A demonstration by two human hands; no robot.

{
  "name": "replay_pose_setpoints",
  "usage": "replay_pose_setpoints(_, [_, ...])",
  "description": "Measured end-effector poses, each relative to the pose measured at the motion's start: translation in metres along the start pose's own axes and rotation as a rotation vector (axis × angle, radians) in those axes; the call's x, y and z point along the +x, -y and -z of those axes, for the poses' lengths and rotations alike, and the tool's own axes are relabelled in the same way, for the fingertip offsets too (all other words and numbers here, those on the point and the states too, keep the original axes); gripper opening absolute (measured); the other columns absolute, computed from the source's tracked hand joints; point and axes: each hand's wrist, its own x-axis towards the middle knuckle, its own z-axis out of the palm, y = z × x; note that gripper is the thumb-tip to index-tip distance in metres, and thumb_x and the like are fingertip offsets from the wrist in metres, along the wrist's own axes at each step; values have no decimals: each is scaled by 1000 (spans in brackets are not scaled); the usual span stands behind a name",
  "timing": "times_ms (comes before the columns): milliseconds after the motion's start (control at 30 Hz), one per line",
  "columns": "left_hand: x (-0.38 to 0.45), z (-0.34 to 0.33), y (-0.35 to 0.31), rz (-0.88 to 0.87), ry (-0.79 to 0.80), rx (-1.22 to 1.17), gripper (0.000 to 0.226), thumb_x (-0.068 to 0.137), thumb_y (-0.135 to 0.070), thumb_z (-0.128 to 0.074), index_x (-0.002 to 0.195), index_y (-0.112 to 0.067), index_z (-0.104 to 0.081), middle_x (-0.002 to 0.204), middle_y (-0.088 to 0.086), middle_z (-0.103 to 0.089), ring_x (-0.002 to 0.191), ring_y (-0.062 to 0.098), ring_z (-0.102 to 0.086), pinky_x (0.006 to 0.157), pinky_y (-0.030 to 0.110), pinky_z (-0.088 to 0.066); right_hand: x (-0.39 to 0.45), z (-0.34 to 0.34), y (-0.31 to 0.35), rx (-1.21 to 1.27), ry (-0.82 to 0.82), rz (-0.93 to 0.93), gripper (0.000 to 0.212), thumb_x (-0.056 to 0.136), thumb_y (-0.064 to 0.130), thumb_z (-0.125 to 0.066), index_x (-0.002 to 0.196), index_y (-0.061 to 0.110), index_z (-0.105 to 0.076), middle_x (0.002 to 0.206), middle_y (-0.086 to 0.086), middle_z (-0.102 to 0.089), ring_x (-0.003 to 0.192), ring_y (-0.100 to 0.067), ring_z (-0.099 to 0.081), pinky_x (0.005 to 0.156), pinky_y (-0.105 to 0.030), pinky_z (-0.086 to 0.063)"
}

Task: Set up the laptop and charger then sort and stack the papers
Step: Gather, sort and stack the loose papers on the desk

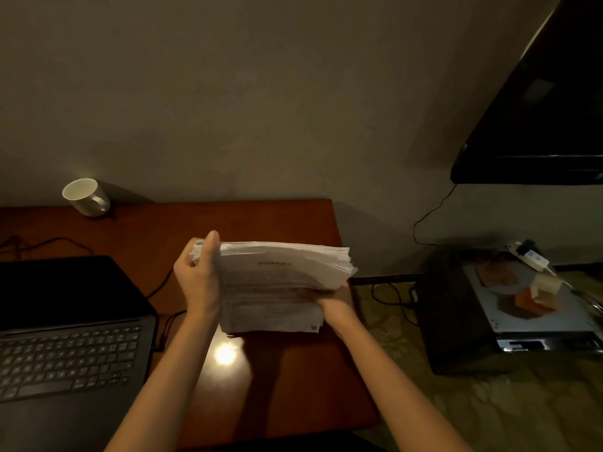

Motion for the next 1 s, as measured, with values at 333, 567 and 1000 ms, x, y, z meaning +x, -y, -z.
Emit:
replay_pose_setpoints(333, [-17,26,21,81,186,10,90,42,-93,-56,92,-18,-53,80,-14,-69,77,-10,-63,65,9,-49,-7,-4,-29,-64,-10,-2,16,82,-7,-65,98,-5,-65,81,-3,-64,82,-21,-63,57,-11,-51])
replay_pose_setpoints(567, [-35,88,51,267,109,278,77,66,-42,-83,132,-26,-48,120,-5,-60,111,12,-59,92,36,-51,-7,-15,-24,74,92,-39,29,80,8,-73,108,8,-63,100,-3,-68,83,-10,-67,60,-17,-54])
replay_pose_setpoints(1000, [-91,82,52,434,-70,-377,85,41,-42,-94,112,-11,-60,112,7,-68,109,27,-63,89,47,-54,-31,-50,-21,526,440,-193,88,53,35,-92,129,14,-55,131,-11,-58,123,-26,-53,108,-50,-36])
